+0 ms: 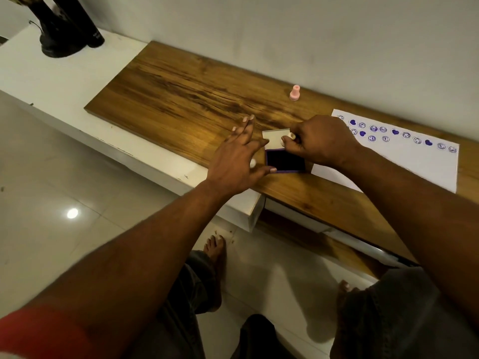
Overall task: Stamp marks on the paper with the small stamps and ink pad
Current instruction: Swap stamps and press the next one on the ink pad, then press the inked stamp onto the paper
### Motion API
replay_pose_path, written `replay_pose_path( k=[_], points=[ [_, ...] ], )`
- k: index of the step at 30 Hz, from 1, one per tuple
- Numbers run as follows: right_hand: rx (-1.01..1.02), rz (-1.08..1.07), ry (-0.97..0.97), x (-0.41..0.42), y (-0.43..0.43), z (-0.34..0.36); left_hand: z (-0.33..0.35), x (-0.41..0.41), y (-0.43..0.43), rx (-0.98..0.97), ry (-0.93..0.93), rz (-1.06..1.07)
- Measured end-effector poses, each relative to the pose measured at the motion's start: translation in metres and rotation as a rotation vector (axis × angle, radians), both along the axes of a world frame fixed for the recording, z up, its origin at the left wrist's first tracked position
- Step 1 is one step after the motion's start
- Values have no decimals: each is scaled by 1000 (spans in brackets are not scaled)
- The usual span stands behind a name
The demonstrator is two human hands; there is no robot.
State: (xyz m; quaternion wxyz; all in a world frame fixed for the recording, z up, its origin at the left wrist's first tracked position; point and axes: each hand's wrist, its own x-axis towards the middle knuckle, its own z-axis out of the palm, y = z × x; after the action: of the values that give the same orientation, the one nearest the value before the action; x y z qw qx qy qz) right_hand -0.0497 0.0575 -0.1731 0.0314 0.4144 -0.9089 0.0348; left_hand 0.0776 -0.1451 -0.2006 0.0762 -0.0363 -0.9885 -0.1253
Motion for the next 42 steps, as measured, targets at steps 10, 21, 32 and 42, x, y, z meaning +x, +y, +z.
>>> replay_pose_path(
  k=[10, 21, 32, 42],
  points=[
    [185, -83, 22, 20, 14, -19, -1, -31, 24, -69, -196, -32],
    [-104, -208, 257, 22, -15, 37, 2, -30, 26, -1, -235, 34],
    [294, -263, -15, 38, -8, -28, 8, -38, 31, -7, -287, 79],
    [-99, -305, 21, 20, 24, 2, 20, -47, 52, -101, -242, 27]
  ],
)
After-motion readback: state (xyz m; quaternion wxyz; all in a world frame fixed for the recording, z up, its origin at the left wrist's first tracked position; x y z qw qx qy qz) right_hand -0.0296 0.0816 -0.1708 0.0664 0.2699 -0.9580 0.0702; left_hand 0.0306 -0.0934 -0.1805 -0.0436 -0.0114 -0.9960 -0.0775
